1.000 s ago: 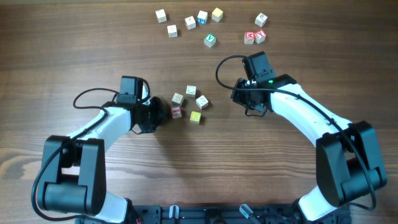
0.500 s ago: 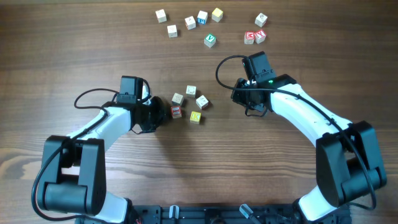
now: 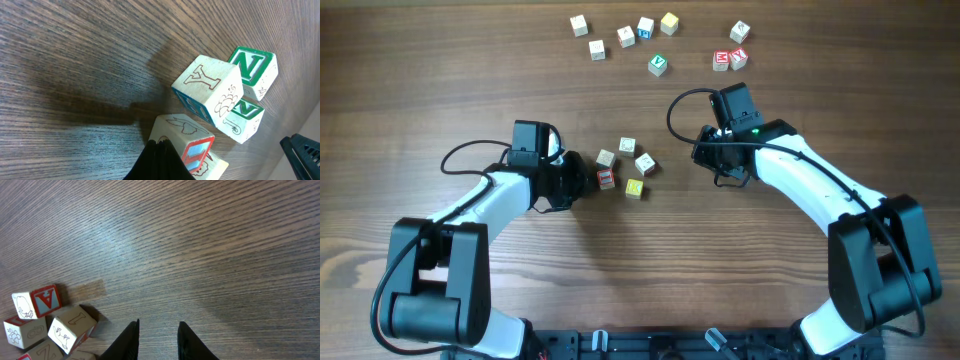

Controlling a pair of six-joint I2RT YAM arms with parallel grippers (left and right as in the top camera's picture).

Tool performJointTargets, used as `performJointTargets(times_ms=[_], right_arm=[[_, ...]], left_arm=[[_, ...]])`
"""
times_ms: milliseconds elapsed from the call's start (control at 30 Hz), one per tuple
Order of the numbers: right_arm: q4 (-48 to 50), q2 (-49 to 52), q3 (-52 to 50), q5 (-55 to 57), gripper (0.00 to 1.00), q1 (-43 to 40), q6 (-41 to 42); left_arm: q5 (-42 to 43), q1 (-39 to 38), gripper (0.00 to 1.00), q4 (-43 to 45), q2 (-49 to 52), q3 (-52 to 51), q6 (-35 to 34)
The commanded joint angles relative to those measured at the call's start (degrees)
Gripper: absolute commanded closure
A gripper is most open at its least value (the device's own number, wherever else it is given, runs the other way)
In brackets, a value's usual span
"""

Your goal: Form a circle

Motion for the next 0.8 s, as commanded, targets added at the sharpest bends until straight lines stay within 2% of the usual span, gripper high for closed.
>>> performJointTargets(times_ms=[0, 300, 600, 767], right_arm=[[0.11, 0.74, -0.57, 1.44, 0.73, 0.09, 0.39], [-0.02, 0.74, -0.57, 1.44, 0.74, 0.09, 0.37], [-0.02, 0.74, -0.57, 1.44, 0.73, 0.09, 0.39], [-0.09, 0.74, -0.57, 1.44, 0.73, 0.09, 0.37]], left_arm=[[1.14, -0.33, 0.96, -0.81, 0.81, -0.48, -0.52], [2.45, -0.33, 0.96, -9.62, 0.81, -0.48, -0.5], [7.54, -2.36, 0.96, -8.94, 0.81, -0.48, -0.52], [7.54, -4.5, 0.96, -6.47, 0.81, -0.48, -2.23]])
